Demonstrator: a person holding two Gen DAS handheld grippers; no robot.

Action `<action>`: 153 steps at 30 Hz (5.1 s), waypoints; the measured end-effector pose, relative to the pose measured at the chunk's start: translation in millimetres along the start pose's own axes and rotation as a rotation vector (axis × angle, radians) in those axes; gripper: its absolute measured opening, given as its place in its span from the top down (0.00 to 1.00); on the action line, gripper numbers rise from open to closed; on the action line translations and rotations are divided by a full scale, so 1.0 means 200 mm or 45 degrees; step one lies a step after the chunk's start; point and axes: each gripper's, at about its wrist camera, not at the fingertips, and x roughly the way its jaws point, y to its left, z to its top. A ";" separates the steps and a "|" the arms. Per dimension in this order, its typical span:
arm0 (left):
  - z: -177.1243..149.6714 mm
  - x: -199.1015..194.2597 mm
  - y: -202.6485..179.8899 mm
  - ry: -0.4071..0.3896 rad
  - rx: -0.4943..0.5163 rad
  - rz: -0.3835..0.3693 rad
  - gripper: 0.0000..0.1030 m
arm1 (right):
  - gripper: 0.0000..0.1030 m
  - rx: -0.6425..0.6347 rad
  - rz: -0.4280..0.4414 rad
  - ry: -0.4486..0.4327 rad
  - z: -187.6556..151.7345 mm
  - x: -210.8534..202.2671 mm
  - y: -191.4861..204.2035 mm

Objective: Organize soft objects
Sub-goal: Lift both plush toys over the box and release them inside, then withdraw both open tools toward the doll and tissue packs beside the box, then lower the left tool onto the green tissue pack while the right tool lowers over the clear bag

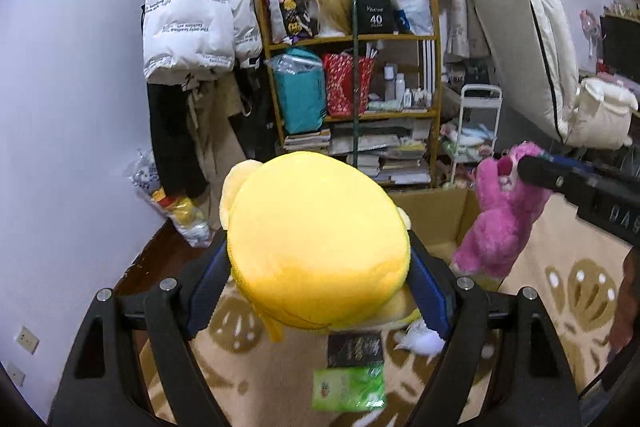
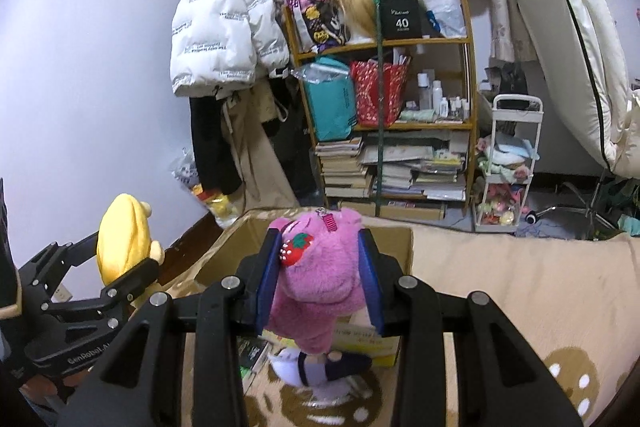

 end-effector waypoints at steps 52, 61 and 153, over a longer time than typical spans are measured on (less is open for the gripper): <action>-0.11 0.44 -0.17 0.215 0.167 -0.119 0.09 | 0.57 -0.102 -0.065 0.063 -0.07 0.31 -0.04; -0.11 0.44 -0.13 0.229 0.098 -0.084 0.05 | 0.38 -0.022 -0.028 0.117 -0.09 0.34 -0.09; -0.70 0.51 -0.16 0.867 0.146 0.015 0.05 | 0.05 0.012 -0.051 0.881 -0.72 0.55 0.00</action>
